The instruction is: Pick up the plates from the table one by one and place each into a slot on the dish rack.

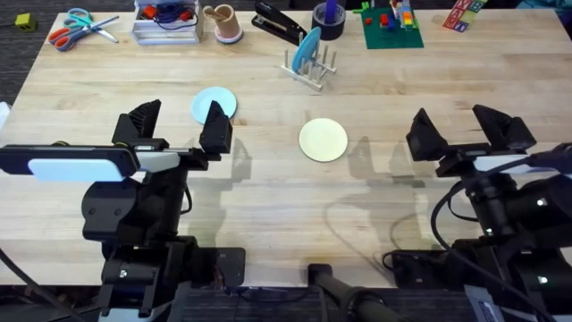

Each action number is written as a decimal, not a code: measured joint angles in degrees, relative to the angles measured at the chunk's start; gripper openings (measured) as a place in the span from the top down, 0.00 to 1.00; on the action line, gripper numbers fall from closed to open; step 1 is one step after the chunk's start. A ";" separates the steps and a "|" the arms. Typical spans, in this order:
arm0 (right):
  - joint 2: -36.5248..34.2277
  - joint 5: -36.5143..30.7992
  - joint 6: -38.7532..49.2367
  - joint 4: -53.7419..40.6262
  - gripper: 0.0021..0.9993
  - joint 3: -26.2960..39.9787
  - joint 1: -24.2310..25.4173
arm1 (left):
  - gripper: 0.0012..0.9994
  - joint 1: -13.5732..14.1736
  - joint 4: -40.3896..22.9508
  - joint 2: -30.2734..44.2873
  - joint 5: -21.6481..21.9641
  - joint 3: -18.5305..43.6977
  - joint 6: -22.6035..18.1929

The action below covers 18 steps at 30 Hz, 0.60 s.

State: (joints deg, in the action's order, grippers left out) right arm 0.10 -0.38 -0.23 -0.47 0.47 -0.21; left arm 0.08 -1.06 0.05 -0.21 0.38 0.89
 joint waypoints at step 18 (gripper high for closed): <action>0.00 0.04 0.00 3.43 0.01 0.04 0.00 | 0.01 0.00 -2.91 0.00 0.00 2.56 0.00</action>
State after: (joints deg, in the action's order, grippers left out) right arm 0.10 -0.34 -0.23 2.96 0.51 -0.21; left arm 0.08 -3.97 0.05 -0.21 2.94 0.89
